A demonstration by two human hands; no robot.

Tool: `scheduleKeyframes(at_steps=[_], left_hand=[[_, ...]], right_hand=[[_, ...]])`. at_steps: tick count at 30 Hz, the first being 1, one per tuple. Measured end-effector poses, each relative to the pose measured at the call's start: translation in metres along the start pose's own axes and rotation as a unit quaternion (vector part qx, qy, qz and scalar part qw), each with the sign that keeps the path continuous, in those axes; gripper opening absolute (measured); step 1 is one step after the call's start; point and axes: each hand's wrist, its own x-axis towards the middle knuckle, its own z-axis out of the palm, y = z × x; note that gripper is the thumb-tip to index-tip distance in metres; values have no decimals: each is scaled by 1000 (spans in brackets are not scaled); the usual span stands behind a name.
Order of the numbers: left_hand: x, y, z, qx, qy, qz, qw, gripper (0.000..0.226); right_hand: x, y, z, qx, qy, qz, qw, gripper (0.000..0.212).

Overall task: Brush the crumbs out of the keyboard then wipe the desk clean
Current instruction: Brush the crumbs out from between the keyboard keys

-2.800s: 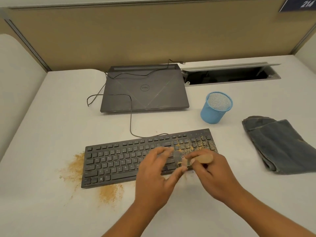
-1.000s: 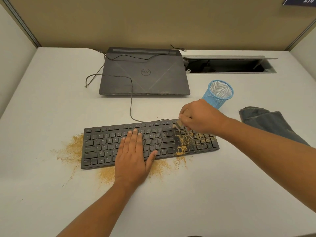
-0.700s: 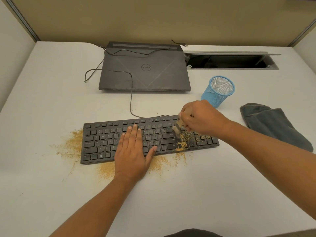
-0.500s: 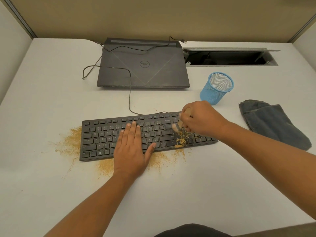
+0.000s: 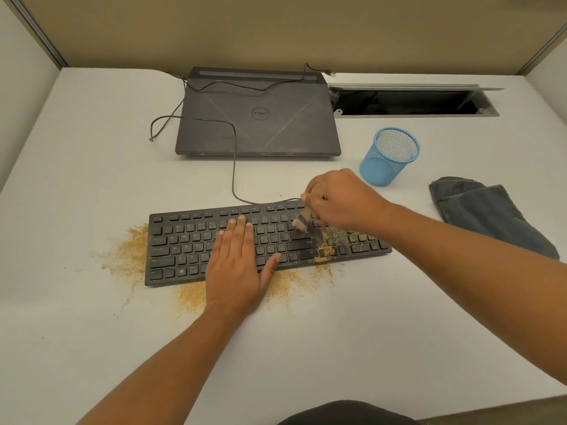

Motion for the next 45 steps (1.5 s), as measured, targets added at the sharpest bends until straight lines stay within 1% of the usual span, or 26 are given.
scheduleKeyframes(at_steps=[3,6,7,10,12,15,17,20,23,24,25,27,28,30,32,34,36,38,40,41,44,45], left_hand=[[0,0,0,-3,-2,-1,1000,85],[0,0,0,-5,4,-1,1000,84],[0,0,0,-6,5,0,1000,84],[0,0,1,-12,3,1,1000,85],[0,0,1,-11,2,1,1000,85],[0,0,1,-10,4,1,1000,85],[0,0,1,-11,5,2,1000,85],[0,0,1,-11,3,1,1000,85],[0,0,2,-9,0,2,1000,85],[0,-1,2,-8,-1,3,1000,85],[0,-1,2,-6,-1,4,1000,85],[0,-1,2,-4,-2,6,1000,84],[0,-1,2,-5,-2,6,1000,84],[0,-1,2,-5,0,5,1000,83],[0,-1,2,-5,1,6,1000,83],[0,-1,2,-4,4,8,1000,83],[0,0,2,-6,3,7,1000,83],[0,0,1,-8,5,4,1000,83],[0,0,1,-9,4,3,1000,84],[0,0,1,-8,4,4,1000,83],[0,-1,1,-5,4,5,1000,83],[0,-1,2,-4,3,5,1000,84]], right_hand=[[0,-4,1,-32,-46,2,998,34],[0,-7,-9,-11,-29,-13,999,26],[0,-10,-9,-19,-37,-26,999,26],[4,-17,-5,-100,-96,-49,989,28],[9,-21,-12,-142,-106,-51,983,29],[14,-27,-16,-93,-75,-73,990,28],[14,-30,-8,-96,-87,-79,988,28],[12,-24,-7,-118,-109,-55,985,30],[9,-22,-13,-86,-76,-60,992,27],[7,-24,-12,-68,-78,-68,992,25],[5,-26,-9,-63,-98,-72,991,24],[3,-26,-3,-96,-140,-66,983,24],[3,-25,-4,-112,-142,-57,982,24],[4,-24,-9,-118,-104,-56,986,26],[1,-25,-8,-84,-75,-67,991,26],[-3,-27,-2,-85,-92,-64,990,26],[-5,-21,-3,-117,-99,-46,987,28],[-5,-12,-12,-146,-66,-29,987,31],[-8,-2,-18,-104,-24,10,994,32],[-12,3,-17,-75,-17,27,997,33],[-29,13,-6,-60,-52,16,997,38],[-33,16,-4,-51,-48,16,997,37]])
